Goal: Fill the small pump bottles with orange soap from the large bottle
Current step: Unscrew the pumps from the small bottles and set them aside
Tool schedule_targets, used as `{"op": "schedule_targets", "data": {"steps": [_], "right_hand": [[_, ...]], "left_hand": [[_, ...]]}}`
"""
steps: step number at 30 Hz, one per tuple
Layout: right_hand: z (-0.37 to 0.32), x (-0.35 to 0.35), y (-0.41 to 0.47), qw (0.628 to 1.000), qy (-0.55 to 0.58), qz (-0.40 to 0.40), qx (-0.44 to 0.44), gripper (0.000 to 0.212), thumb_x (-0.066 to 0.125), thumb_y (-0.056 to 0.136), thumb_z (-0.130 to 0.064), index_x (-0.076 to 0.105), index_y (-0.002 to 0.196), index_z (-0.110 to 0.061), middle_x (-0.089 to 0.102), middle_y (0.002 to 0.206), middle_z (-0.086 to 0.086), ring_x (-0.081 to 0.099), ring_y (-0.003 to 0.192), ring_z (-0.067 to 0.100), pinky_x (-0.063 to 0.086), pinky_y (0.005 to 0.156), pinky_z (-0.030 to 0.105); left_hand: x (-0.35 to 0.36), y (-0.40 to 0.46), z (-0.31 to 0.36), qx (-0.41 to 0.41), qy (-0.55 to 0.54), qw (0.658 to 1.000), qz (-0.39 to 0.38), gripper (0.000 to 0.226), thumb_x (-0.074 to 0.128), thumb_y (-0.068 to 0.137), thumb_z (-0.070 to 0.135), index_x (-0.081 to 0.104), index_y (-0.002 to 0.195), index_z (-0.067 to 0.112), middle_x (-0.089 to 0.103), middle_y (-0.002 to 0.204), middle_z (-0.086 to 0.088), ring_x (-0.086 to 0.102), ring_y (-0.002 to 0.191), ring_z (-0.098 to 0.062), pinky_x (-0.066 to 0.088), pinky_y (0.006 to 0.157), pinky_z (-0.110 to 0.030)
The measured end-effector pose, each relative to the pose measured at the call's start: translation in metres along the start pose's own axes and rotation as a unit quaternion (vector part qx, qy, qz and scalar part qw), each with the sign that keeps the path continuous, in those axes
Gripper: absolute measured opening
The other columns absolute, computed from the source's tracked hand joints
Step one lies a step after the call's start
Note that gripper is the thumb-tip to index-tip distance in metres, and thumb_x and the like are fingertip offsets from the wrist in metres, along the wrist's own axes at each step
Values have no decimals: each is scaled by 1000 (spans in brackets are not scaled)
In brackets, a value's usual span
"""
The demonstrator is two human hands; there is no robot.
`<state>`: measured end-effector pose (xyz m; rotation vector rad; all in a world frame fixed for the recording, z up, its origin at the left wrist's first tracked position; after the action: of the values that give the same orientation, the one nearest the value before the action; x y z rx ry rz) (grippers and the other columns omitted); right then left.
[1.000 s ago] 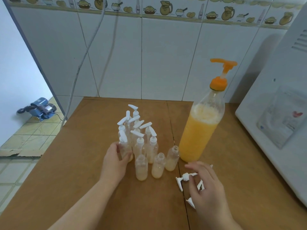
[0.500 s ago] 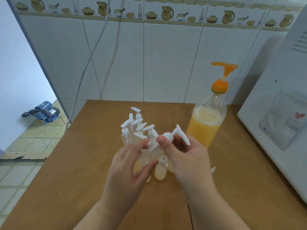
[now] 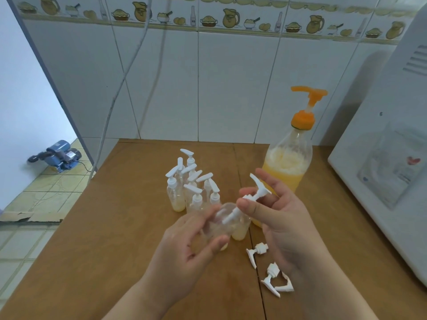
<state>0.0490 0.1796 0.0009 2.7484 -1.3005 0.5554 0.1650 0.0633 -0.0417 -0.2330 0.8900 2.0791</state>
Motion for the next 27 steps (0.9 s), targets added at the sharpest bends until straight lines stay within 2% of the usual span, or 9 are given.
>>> {"op": "schedule_targets", "data": {"steps": [3,6,9,11,15,18,21,24,27], "right_hand": [[-2,1,-4,998,48,-27,15,77,66,63,7,46,132,-21,72,98,13,69,92,21,56,70,22],[-4,2,-5,1000,-4,-19,8,80,78,65,-2,45,134,-25,70,109,5,67,99,14,53,68,16],[-3,-4,-3,996,-75,35,16,72,81,55,-21,56,123,-24,70,91,1,69,89,10,47,68,17],[-5,-2,-5,999,-44,17,7,64,78,56,-15,61,117,-21,70,85,3,69,87,15,51,70,19],[-9,2,-9,999,-34,16,-32,56,71,64,-8,58,116,-20,74,90,8,70,88,17,54,67,16],[-18,-2,-9,994,-35,61,-78,53,68,63,-11,59,114,-23,74,90,5,70,86,14,55,67,17],[-33,-16,-12,983,-17,108,-146,43,68,62,-13,64,105,-20,73,90,4,70,85,13,54,69,17],[-43,-36,-15,970,-6,140,-200,29,69,67,-13,66,94,-21,71,84,1,68,81,11,52,68,16],[-41,-66,-17,948,-25,205,-243,17,70,70,-13,67,83,-24,71,77,-4,66,78,9,53,70,16]], "left_hand": [[5,-2,-2,-26,-45,999,-9,39,53,85,58,46,123,62,65,102,21,62,95,-10,47,81,-18],[6,-5,-1,-13,-29,999,2,39,53,86,57,47,124,57,64,100,22,62,92,-7,45,80,-12],[4,-6,-1,0,22,999,31,41,54,89,50,51,127,38,60,101,23,60,93,-3,42,82,-8],[2,-5,-1,-3,38,999,34,42,55,88,46,51,128,33,59,104,23,60,95,-2,42,84,-9],[-1,-1,2,8,106,994,11,43,54,86,51,46,127,40,54,111,28,55,102,5,41,89,-12],[-8,0,-5,-41,107,993,25,44,61,80,52,47,121,45,53,115,30,53,107,4,42,89,-14],[-15,-2,-20,-108,92,988,54,48,75,78,35,47,115,46,55,112,29,49,110,10,39,87,-6],[-21,-3,-35,-176,52,980,80,49,76,76,27,49,116,36,58,106,24,50,104,12,41,83,-9],[-24,-6,-51,-241,11,965,104,45,76,77,26,50,113,34,58,101,22,56,94,3,45,69,-13]]}}
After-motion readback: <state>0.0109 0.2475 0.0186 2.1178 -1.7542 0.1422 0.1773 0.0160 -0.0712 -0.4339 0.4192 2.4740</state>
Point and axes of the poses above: each hand's wrist, its own y-axis towards the middle knuckle, its own x-axis out of the palm, z = x × y, the point moved 4 cm from there along y, towards the middle knuckle
